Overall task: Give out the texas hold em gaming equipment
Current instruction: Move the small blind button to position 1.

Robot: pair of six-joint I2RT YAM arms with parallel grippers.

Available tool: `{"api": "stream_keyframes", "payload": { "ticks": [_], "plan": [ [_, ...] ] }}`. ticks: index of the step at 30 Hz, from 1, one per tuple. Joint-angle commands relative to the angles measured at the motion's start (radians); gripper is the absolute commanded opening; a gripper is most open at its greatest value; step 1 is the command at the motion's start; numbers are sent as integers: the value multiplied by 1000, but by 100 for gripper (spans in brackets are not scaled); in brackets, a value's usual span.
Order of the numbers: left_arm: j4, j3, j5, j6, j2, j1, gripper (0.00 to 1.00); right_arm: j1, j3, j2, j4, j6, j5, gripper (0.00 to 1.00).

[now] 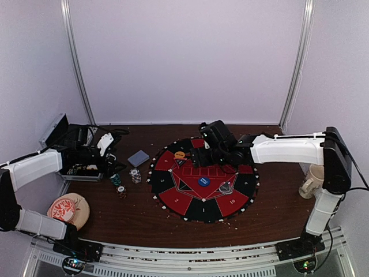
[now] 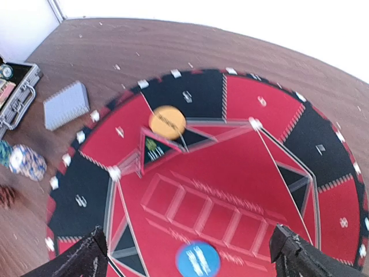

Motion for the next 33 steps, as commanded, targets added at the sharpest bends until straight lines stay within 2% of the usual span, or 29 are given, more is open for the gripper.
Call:
{"api": "stream_keyframes", "payload": {
  "ticks": [1, 10, 16, 24, 33],
  "plan": [
    [61, -11, -9, -23, -20, 0, 98, 13, 174, 140, -93, -22, 44, 100],
    [66, -15, -4, -30, -34, -1, 98, 14, 493, 420, -121, 7, 36, 98],
    [68, -18, -1, -32, -42, 0, 98, 15, 601, 538, -140, 22, 36, 98],
    [72, -18, -1, -35, -35, 0, 98, 8, 580, 555, -133, 34, 77, 100],
    [72, -19, 4, -33, -34, 0, 98, 7, 329, 390, -127, 9, 15, 100]
  ]
}}
